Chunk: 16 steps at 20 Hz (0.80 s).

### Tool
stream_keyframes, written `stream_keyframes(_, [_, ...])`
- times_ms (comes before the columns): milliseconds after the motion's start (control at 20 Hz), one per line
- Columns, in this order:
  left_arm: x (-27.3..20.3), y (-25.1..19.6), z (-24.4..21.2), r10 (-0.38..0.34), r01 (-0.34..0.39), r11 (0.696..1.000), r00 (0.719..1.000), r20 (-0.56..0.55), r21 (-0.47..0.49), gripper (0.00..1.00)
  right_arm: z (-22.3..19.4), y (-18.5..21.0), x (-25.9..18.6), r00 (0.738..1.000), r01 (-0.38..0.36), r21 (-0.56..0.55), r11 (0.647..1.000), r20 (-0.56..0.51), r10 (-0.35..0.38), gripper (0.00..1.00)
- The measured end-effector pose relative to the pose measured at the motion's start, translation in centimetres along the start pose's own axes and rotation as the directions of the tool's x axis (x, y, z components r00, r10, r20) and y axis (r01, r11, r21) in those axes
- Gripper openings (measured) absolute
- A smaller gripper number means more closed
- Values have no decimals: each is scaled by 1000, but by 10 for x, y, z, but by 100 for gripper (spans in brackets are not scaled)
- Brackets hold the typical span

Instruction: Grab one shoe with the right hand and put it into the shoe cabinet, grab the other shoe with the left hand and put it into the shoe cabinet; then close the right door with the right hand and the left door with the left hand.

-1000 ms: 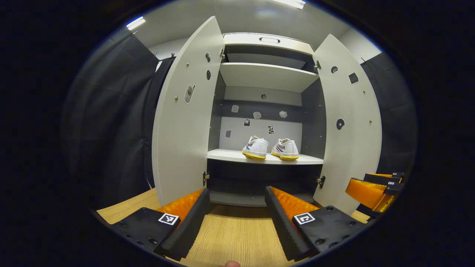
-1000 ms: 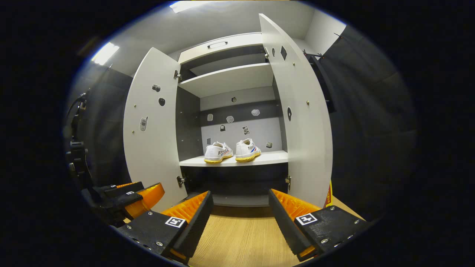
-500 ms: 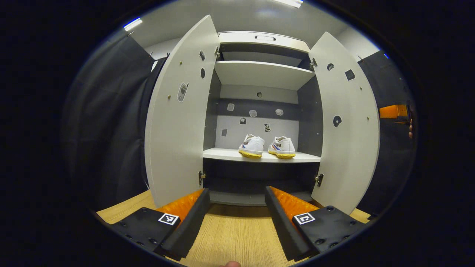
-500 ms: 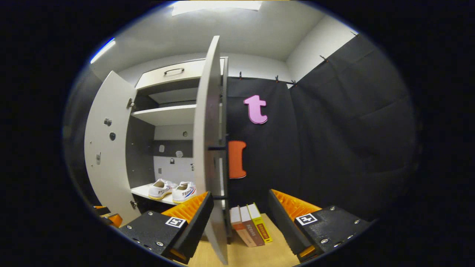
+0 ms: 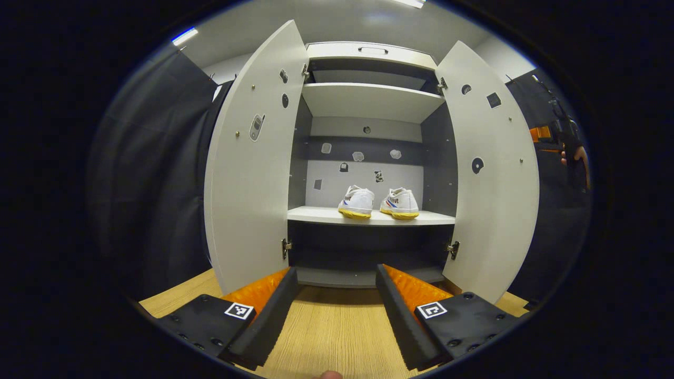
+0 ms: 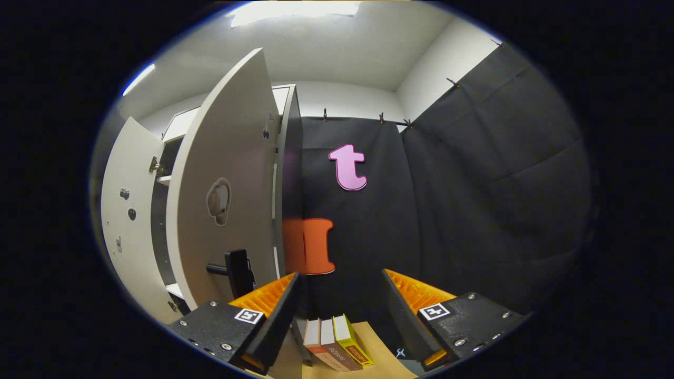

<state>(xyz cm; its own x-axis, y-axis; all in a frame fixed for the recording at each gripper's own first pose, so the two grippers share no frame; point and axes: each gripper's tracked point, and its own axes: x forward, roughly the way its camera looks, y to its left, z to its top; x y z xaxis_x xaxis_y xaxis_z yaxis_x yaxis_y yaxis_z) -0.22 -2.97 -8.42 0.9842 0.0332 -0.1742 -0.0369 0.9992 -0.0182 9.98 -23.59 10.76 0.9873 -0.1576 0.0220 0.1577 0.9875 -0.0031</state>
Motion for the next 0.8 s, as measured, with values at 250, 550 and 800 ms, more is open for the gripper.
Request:
stream_keyframes(250, [1,11,-2,27,-27,1000,1000,-8,2,97,-4,9,6,1000,-28,-18,999,-7,28,90])
stream_keyframes(550, [4,17,-2,22,-22,1000,1000,-12,-6,97,-10,55,1,994,-103,7,995,-19,103,88])
stream_keyframes(800, [1,28,-4,24,-23,1000,1000,-16,5,97,-11,102,3,989,-146,15,989,-10,146,88])
